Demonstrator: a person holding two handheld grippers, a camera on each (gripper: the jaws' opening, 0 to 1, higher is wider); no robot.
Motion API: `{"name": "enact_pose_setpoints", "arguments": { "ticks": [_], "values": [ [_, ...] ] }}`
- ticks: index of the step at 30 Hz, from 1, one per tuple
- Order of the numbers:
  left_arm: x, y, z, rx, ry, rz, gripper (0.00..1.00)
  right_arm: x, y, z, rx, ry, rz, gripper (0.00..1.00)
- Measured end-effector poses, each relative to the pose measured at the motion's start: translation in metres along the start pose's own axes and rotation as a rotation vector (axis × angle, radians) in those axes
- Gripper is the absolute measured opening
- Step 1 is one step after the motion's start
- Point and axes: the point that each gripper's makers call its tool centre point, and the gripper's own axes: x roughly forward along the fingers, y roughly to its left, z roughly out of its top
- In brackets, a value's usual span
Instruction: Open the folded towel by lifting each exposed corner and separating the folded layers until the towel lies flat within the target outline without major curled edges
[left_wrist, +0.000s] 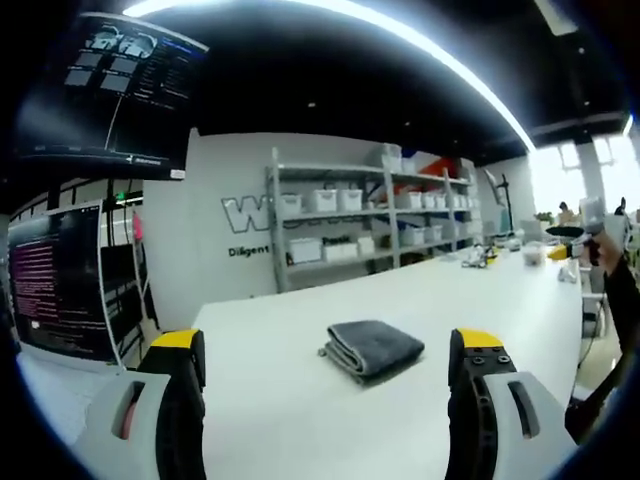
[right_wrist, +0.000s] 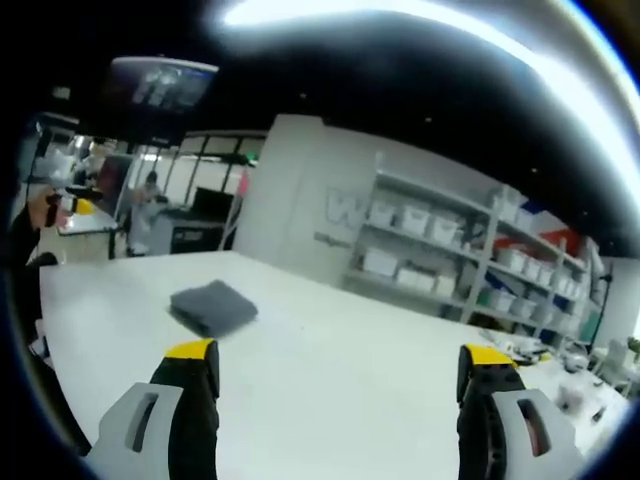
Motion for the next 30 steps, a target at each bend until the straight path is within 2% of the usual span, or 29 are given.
{"name": "enact_pose_setpoints", "arguments": {
  "ticks": [6,12,13,17,23,26,30],
  "values": [
    [0.001,0.000,0.006,0.024,-0.004,0.003,1.00,0.003,-0.003,0.008,0.001,-0.003,0.010,1.00],
    [0.009,-0.004,0.009,0.022,0.004,-0.024,1.00,0.014,-0.003,0.012,-0.007,0.003,0.036,1.00],
    [0.013,-0.008,0.009,0.023,0.014,-0.046,1.00,0.018,-0.003,0.012,-0.001,0.005,0.046,1.00],
    [0.027,-0.006,0.014,0.037,0.028,-0.064,1.00,0.032,-0.008,0.020,0.001,0.006,0.051,1.00],
    [0.056,0.003,0.037,0.063,0.022,-0.099,1.00,0.049,-0.013,0.044,-0.034,0.000,0.058,1.00],
    [0.070,0.001,0.041,0.062,0.020,-0.144,0.99,0.060,-0.012,0.052,-0.041,-0.004,0.079,1.00],
    [0.089,0.003,0.035,0.052,0.018,-0.148,1.00,0.076,-0.009,0.054,-0.024,-0.020,0.085,1.00]
  ]
}}
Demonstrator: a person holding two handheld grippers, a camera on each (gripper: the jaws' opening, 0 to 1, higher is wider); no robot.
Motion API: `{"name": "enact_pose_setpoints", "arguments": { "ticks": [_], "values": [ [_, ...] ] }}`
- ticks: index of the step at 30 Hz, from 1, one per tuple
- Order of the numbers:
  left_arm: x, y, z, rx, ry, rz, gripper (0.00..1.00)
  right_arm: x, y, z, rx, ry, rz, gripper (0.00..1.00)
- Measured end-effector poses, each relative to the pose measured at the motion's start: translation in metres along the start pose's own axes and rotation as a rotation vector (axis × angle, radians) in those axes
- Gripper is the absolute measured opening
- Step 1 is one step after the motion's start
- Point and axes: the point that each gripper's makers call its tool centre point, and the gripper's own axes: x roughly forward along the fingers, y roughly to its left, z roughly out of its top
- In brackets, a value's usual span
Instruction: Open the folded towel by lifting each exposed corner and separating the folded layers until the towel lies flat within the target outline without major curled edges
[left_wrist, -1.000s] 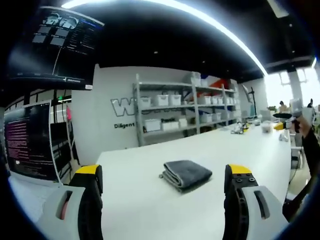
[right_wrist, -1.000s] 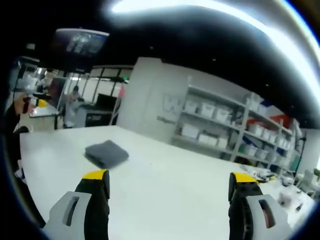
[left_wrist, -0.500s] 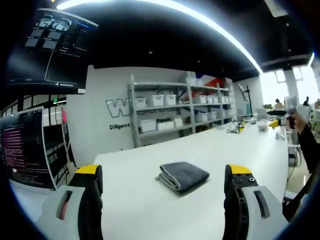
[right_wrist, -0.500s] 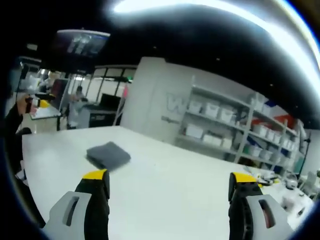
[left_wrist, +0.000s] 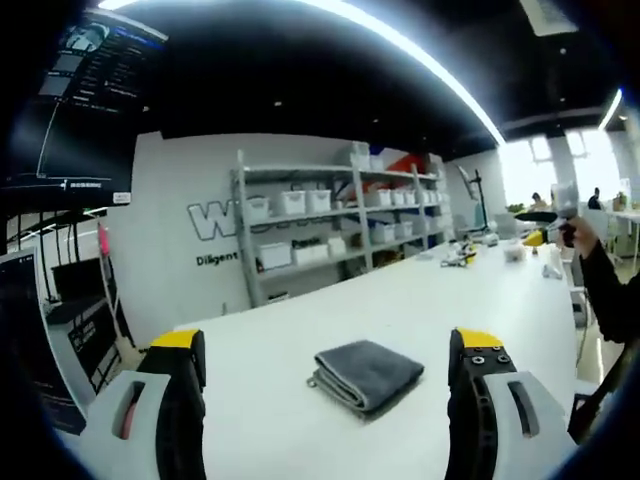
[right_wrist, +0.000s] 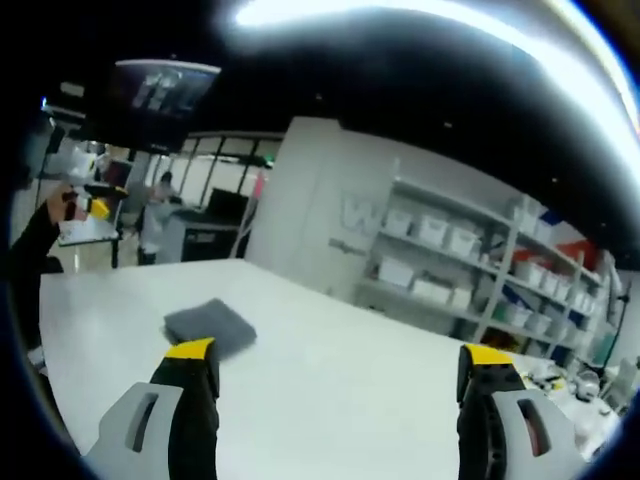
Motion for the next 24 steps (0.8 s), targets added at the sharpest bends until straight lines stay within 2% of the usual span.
{"name": "enact_pose_setpoints", "arguments": {
  "ticks": [3,5,8,11,12,13,14,17,19,21,22,24],
  "values": [
    [0.007,0.004,-0.012,0.004,0.025,0.013,0.96,0.010,0.003,-0.007,0.009,-0.002,0.002,1.00],
    [0.009,0.010,-0.012,-0.006,0.018,0.036,0.99,0.017,0.005,-0.013,0.014,0.015,0.008,1.00],
    [0.014,0.015,-0.009,-0.001,0.021,0.034,0.99,0.028,0.006,-0.015,0.002,0.034,0.012,1.00],
    [0.021,0.021,0.001,0.008,0.002,0.031,1.00,0.041,0.007,-0.004,-0.007,0.026,0.018,1.00],
    [0.025,0.023,0.004,0.038,0.001,0.033,1.00,0.045,0.009,0.001,-0.011,0.019,0.024,1.00],
    [0.027,0.025,0.002,0.081,0.037,0.032,1.00,0.050,0.011,0.006,-0.016,0.013,0.031,1.00],
    [0.030,0.026,0.004,0.101,0.042,0.038,1.00,0.054,0.013,0.011,-0.024,0.007,0.042,1.00],
    [0.037,0.030,0.020,0.096,-0.008,0.036,1.00,0.066,0.026,0.016,-0.098,0.033,0.095,1.00],
    [0.041,0.030,0.026,0.076,-0.037,0.024,1.00,0.073,0.031,0.019,-0.133,0.044,0.097,1.00],
    [0.045,0.030,0.024,0.083,-0.039,0.022,1.00,0.078,0.033,0.023,-0.131,0.034,0.095,1.00],
    [0.046,0.029,0.019,0.115,-0.029,0.024,1.00,0.082,0.038,0.027,-0.107,0.011,0.111,1.00],
    [0.048,0.034,0.015,0.082,-0.046,0.045,1.00,0.086,0.046,0.028,-0.073,-0.002,0.156,1.00]
  ]
}}
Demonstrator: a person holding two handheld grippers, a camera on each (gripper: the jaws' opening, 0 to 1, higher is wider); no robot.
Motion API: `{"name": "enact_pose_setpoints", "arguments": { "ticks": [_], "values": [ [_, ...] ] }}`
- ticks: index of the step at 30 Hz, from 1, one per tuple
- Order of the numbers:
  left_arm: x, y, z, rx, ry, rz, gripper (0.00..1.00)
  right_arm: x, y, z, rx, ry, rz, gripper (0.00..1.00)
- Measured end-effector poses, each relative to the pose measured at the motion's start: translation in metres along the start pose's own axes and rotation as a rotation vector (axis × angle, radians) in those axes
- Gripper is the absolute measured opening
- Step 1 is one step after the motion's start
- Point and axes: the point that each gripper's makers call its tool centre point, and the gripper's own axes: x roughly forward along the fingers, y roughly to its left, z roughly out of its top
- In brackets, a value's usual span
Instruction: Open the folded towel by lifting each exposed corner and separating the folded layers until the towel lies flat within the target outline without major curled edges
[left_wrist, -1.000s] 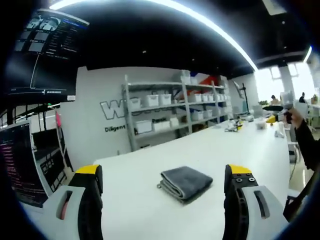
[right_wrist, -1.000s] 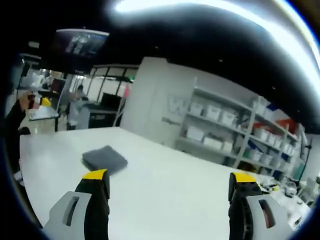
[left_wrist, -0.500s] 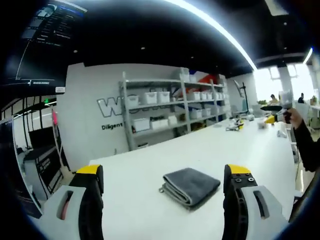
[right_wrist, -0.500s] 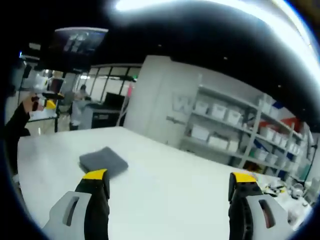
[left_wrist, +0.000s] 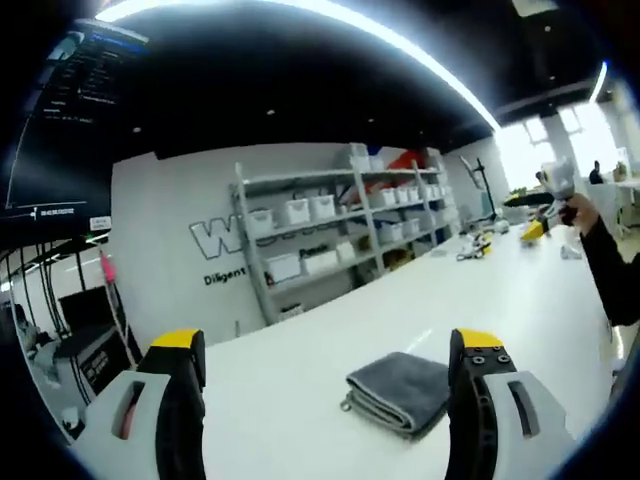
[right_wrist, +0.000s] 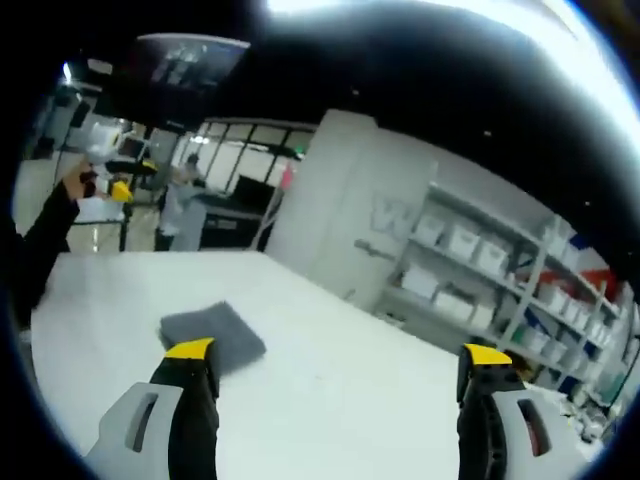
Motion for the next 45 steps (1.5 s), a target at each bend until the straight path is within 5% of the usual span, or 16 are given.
{"name": "enact_pose_setpoints", "arguments": {
  "ticks": [3,9,19,27,42,45],
  "values": [
    [0.012,0.007,-0.008,-0.113,0.005,-0.003,1.00,0.004,-0.003,0.001,0.027,-0.036,0.002,1.00],
    [0.016,0.009,-0.015,-0.092,0.026,-0.006,1.00,0.020,-0.026,-0.009,0.032,-0.007,-0.094,1.00],
    [0.024,0.023,-0.024,-0.120,0.025,0.016,0.99,0.043,-0.033,-0.023,0.022,0.039,-0.131,1.00],
    [0.047,0.017,-0.050,-0.122,0.090,0.013,0.98,0.064,-0.015,-0.035,-0.003,0.076,-0.096,1.00],
    [0.065,0.009,-0.064,-0.143,0.120,-0.020,0.99,0.089,-0.023,-0.042,0.069,0.040,-0.102,1.00],
    [0.074,0.013,-0.062,-0.146,0.116,-0.009,0.97,0.099,-0.022,-0.044,0.015,0.071,-0.118,1.00]
  ]
}}
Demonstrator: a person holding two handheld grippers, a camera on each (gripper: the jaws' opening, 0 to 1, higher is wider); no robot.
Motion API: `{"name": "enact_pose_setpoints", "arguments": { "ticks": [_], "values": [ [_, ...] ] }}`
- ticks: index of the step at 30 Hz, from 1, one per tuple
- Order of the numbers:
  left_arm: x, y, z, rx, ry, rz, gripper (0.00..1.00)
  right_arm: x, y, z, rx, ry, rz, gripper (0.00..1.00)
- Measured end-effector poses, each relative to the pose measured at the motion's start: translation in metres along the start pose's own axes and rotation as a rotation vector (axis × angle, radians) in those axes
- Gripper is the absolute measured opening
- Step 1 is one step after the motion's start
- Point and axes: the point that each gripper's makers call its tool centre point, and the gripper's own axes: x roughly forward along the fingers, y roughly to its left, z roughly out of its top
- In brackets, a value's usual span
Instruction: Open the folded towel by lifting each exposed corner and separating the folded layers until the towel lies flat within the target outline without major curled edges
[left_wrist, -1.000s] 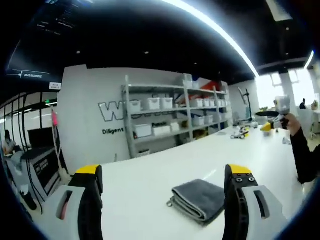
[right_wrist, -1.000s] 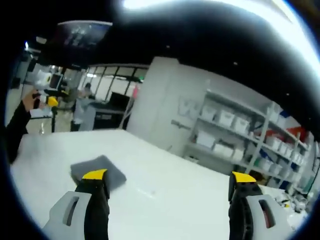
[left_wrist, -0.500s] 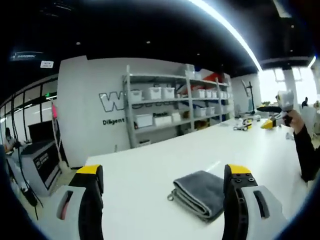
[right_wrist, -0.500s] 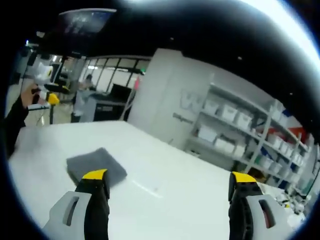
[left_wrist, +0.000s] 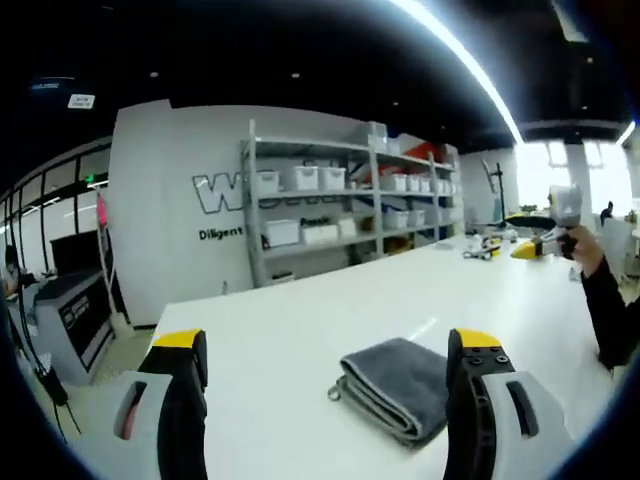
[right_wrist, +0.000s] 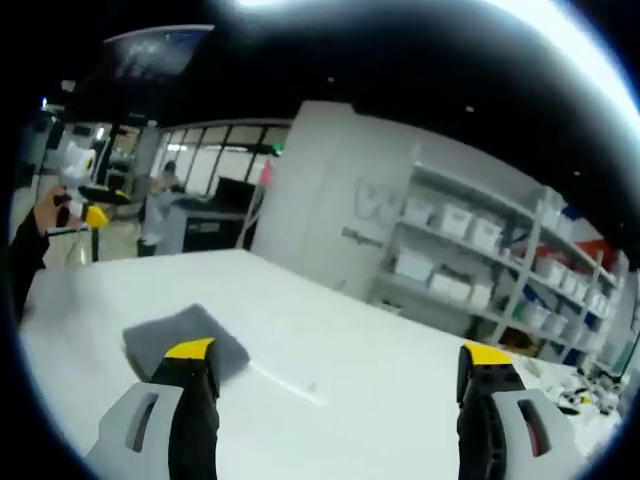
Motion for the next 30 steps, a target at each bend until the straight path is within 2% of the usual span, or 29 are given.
{"name": "enact_pose_setpoints", "arguments": {
  "ticks": [3,6,9,14,17,21,24,27,30],
  "values": [
    [0.004,-0.001,0.004,-0.009,-0.022,-0.016,0.97,0.005,0.005,0.001,0.010,-0.010,0.023,1.00],
    [0.009,0.002,-0.001,-0.019,-0.011,-0.030,0.96,0.008,0.008,-0.003,0.014,0.003,0.050,1.00],
    [0.012,0.006,-0.003,-0.024,-0.007,-0.015,0.95,0.013,0.007,-0.001,0.024,0.003,0.042,1.00],
    [0.018,0.000,-0.012,-0.012,0.022,-0.015,0.98,0.022,0.012,0.000,0.021,0.000,0.055,1.00],
    [0.019,0.005,-0.011,-0.019,0.019,0.003,0.99,0.023,0.013,-0.002,0.013,0.008,0.061,1.00],
    [0.024,0.005,-0.014,-0.030,0.021,-0.007,0.99,0.025,0.011,-0.002,0.020,0.003,0.057,1.00],
    [0.029,0.001,-0.022,-0.033,0.039,-0.020,0.99,0.027,0.010,-0.007,0.042,0.016,0.050,1.00],
    [0.034,0.009,-0.025,-0.101,0.028,0.014,1.00,0.030,0.011,-0.008,0.069,0.009,0.059,1.00],
    [0.037,0.008,-0.031,-0.126,0.033,-0.011,1.00,0.033,0.013,-0.011,0.077,0.013,0.068,1.00]
  ]
}}
